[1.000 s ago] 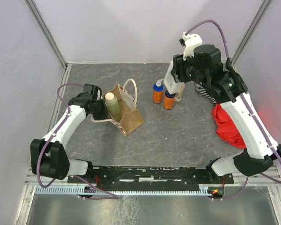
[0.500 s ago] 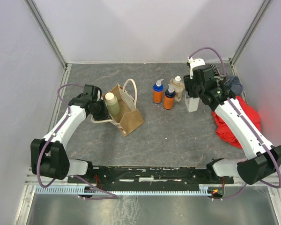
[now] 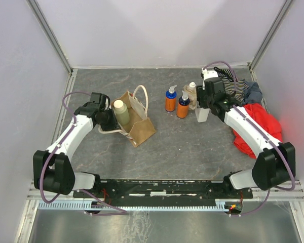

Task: Take the personal care products out of the canvas bag

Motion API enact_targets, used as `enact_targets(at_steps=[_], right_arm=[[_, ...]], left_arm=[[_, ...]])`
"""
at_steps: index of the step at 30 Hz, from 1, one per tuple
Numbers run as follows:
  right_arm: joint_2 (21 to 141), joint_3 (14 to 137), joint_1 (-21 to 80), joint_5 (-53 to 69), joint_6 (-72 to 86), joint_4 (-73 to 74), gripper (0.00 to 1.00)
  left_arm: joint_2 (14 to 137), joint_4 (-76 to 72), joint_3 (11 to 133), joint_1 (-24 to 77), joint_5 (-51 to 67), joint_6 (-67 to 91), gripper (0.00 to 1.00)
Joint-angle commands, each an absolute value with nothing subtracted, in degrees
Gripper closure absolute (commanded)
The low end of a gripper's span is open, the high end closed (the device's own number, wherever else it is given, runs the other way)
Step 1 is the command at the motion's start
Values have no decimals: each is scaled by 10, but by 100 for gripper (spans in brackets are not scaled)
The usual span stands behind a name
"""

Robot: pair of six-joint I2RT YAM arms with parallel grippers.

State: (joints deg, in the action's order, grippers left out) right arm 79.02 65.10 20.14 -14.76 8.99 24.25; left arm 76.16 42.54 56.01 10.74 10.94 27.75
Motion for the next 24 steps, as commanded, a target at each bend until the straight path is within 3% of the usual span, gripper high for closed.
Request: enact_targets(at_steps=[1, 15, 19, 24], right_arm=[[804, 680, 200, -146, 106, 123, 49], [855, 680, 200, -129, 131, 108, 48], [851, 680, 200, -140, 139, 113, 30], [838, 690, 200, -178, 140, 148, 16]], left_arm=[[737, 412, 539, 110, 147, 288, 71], [668, 391, 475, 178, 177, 357, 70], [665, 391, 488, 202, 177, 370, 70], [673, 391, 504, 229, 176, 381, 69]])
